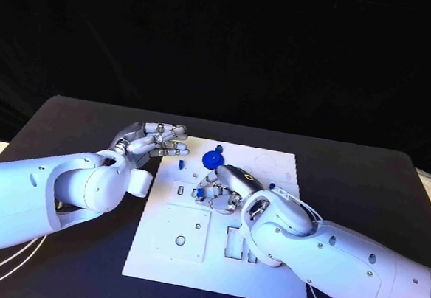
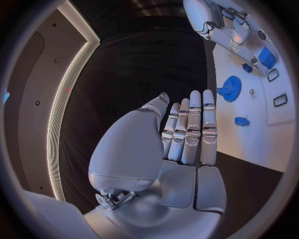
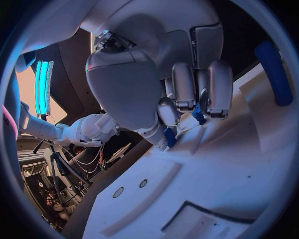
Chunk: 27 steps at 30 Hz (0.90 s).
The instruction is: Assemble the parts on the task board
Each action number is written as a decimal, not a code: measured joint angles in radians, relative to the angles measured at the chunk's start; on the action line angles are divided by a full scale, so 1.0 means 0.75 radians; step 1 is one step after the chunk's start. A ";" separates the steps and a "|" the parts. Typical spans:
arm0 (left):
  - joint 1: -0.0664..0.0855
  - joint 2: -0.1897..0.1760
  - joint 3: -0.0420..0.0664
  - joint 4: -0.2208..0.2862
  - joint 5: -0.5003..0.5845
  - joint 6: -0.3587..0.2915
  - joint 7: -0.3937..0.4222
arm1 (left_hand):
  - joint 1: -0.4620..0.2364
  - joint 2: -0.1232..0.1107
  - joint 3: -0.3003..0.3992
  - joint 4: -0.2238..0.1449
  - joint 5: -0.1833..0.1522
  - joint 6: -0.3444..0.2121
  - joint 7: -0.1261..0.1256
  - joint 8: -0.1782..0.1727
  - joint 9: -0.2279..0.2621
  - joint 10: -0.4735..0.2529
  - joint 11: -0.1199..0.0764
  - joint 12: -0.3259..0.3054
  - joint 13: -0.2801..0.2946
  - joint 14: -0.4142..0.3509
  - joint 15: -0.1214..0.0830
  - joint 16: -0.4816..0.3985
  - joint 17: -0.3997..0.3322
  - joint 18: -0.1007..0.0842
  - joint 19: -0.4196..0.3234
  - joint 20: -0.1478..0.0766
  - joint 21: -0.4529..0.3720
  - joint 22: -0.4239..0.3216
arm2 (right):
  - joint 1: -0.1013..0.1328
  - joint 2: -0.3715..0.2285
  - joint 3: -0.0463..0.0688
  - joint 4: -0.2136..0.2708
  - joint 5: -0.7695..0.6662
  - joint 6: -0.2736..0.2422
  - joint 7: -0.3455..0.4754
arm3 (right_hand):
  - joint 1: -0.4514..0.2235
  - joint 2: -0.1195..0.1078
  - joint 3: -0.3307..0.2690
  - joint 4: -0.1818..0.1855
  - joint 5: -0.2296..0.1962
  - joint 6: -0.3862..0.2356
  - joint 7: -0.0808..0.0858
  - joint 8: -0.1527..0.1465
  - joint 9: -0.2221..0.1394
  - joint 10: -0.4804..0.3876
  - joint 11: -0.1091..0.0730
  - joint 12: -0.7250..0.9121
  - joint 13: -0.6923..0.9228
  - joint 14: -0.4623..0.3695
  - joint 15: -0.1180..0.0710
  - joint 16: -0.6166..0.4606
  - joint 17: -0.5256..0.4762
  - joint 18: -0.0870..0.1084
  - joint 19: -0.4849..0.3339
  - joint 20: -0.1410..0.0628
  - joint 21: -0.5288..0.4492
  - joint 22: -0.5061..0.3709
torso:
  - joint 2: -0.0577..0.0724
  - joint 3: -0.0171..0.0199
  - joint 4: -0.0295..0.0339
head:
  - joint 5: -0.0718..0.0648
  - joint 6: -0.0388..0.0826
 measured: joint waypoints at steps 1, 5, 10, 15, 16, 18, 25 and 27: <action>0.000 0.001 0.000 0.000 0.000 0.000 0.000 | 0.000 0.000 0.000 0.000 0.000 0.000 0.000 0.000 0.000 0.000 0.000 0.000 0.000 0.000 0.000 0.000 0.000 0.000 0.000 0.000 0.000 0.000 | 0.000 0.000 0.000 -0.001 -0.003 0.001 -0.001 | -0.002 -0.002 0.000 0.000 0.000 0.000 0.000 0.000 0.000 0.002 -0.007 -0.007 0.000 0.000 0.000 0.000 0.000 0.000 0.000 0.000 0.000 0.000 | 0.000 0.0001 0.0000 | 0.000 0.000; 0.000 0.003 0.000 0.001 0.001 0.001 0.000 | 0.000 0.000 0.000 0.000 0.000 0.000 0.000 0.000 0.000 0.000 0.000 0.000 0.000 0.000 0.000 0.000 0.000 0.000 0.000 0.000 0.000 0.000 | 0.002 0.001 0.001 -0.006 -0.016 0.006 -0.006 | -0.006 -0.006 0.000 0.000 0.000 0.002 -0.002 0.000 0.000 0.000 -0.009 -0.014 -0.007 0.000 0.000 0.000 0.000 0.000 0.000 0.000 0.000 0.000 | 0.000 0.0009 0.0005 | 0.002 0.001; 0.000 0.004 0.000 0.002 0.002 0.002 0.000 | 0.000 0.000 0.000 0.000 0.000 0.000 0.000 0.000 0.000 0.000 0.000 0.000 0.000 0.000 0.000 0.000 0.000 0.000 0.000 0.000 0.000 0.000 | 0.004 0.002 0.002 -0.013 -0.035 0.012 -0.008 | -0.017 -0.017 0.000 0.000 0.000 0.013 -0.013 0.000 0.001 0.004 -0.029 -0.055 -0.035 0.000 0.000 0.000 0.000 0.000 0.000 0.000 0.000 -0.003 | 0.000 0.0009 0.0001 | 0.004 -0.001; 0.000 0.005 0.000 0.004 0.003 0.004 0.000 | 0.000 0.000 0.000 0.000 0.000 0.000 0.000 0.000 0.000 0.000 0.000 0.000 0.000 0.000 0.000 0.000 0.000 0.000 0.000 0.000 0.000 0.000 | 0.005 0.003 0.003 -0.019 -0.058 0.013 -0.011 | -0.026 -0.026 0.000 0.000 0.000 0.017 -0.016 -0.011 0.006 -0.011 -0.018 -0.086 -0.058 0.000 0.000 -0.005 0.000 0.000 0.000 0.000 0.000 -0.005 | 0.000 0.0009 0.0005 | 0.005 -0.002; 0.000 0.005 0.000 0.004 0.003 0.004 0.000 | 0.000 0.000 0.000 0.000 0.000 0.000 0.000 0.000 0.000 0.000 0.000 0.000 0.000 0.000 0.000 0.000 0.000 0.000 0.000 0.000 0.000 0.000 | 0.005 0.003 0.003 -0.020 -0.062 0.013 -0.012 | -0.030 -0.030 0.000 0.000 0.000 0.017 -0.016 -0.012 0.006 -0.013 -0.016 -0.093 -0.062 0.000 0.000 -0.005 0.000 0.000 0.000 0.000 0.000 -0.005 | 0.001 0.0009 0.0005 | 0.005 -0.002; 0.000 0.005 0.000 0.004 0.003 0.005 0.000 | 0.000 0.000 0.000 0.000 0.000 0.000 0.000 0.000 0.000 0.000 0.000 0.000 0.000 0.000 0.000 0.000 0.000 0.000 0.000 0.000 0.000 0.000 | 0.006 0.003 0.004 -0.023 -0.071 0.014 -0.014 | -0.044 -0.044 0.000 0.000 0.002 0.018 -0.018 -0.019 0.001 -0.025 -0.015 -0.114 -0.076 0.000 0.000 -0.005 0.000 0.000 0.000 0.000 -0.006 -0.010 | 0.001 0.0008 0.0005 | 0.005 -0.003; 0.000 0.006 0.000 0.005 0.003 0.008 -0.001 | 0.000 0.000 0.002 -0.002 0.000 0.000 0.000 0.000 0.001 0.000 0.000 0.000 0.000 0.000 0.000 0.000 0.001 0.000 0.000 0.000 0.000 0.000 | 0.008 0.008 0.005 -0.040 -0.090 0.024 -0.016 | -0.115 -0.114 -0.039 0.040 0.095 -0.032 0.003 -0.059 -0.017 -0.079 -0.002 -0.229 -0.164 0.002 0.012 -0.026 0.001 0.000 -0.019 0.019 -0.032 -0.053 | 0.000 0.0001 0.0006 | 0.003 -0.001; 0.000 0.007 0.000 0.005 0.003 0.009 -0.001 | 0.000 0.000 0.004 -0.004 0.000 0.000 0.000 0.000 0.001 0.000 0.000 0.000 0.000 0.000 0.000 0.000 0.003 0.000 0.000 0.000 0.000 0.000 | 0.008 0.013 0.005 -0.043 -0.094 0.027 -0.016 | -0.123 -0.122 -0.046 0.046 0.095 -0.046 0.016 -0.066 -0.022 -0.082 0.000 -0.241 -0.173 0.006 0.016 -0.026 0.001 0.000 -0.024 0.024 -0.032 -0.058 | 0.000 0.0001 0.0012 | 0.003 0.000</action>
